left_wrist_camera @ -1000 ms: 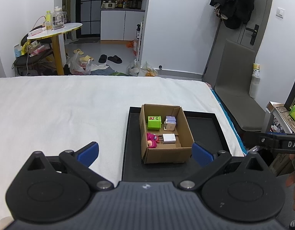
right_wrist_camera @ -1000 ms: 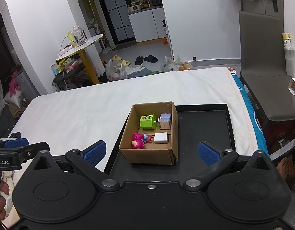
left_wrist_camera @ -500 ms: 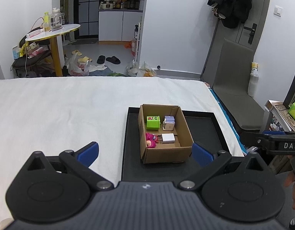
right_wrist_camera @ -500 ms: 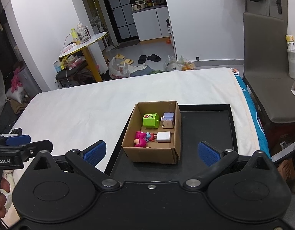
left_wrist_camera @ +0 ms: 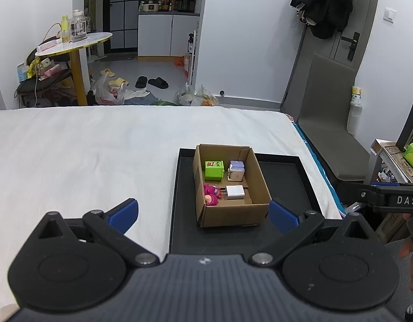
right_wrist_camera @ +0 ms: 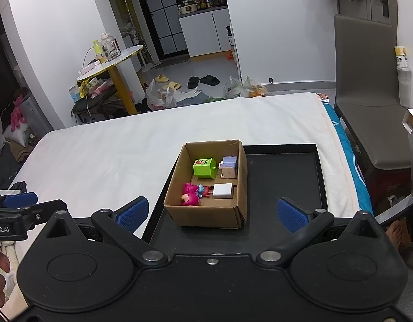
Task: Organize rigid objects
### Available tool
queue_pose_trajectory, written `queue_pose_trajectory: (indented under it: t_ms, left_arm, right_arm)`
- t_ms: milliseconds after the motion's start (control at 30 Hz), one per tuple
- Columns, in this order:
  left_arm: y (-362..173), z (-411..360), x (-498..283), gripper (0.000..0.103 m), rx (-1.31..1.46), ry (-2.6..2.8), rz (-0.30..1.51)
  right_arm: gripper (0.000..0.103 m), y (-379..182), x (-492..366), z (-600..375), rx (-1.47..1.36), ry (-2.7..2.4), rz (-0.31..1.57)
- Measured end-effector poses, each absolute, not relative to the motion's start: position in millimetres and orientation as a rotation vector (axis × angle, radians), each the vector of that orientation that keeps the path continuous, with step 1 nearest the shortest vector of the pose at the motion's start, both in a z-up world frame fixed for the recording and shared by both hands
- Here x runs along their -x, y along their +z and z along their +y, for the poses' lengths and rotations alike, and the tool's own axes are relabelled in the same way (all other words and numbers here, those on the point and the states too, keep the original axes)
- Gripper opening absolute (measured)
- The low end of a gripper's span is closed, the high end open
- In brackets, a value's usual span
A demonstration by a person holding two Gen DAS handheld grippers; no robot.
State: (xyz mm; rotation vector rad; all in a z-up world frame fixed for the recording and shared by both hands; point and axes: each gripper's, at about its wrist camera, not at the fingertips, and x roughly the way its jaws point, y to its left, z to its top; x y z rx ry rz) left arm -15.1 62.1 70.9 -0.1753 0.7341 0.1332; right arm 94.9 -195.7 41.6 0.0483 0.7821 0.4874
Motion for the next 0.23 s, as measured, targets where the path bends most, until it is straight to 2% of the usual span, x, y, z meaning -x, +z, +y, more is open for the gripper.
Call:
queue_pose_trajectory:
  t_ms: [233]
  left_arm:
    - [69.7,62.5,16.6,0.102,0.180,0.129,0.738]
  right_arm:
    - [0.103,42.4,-97.4,-196.6,-0.042,0.484,0.788]
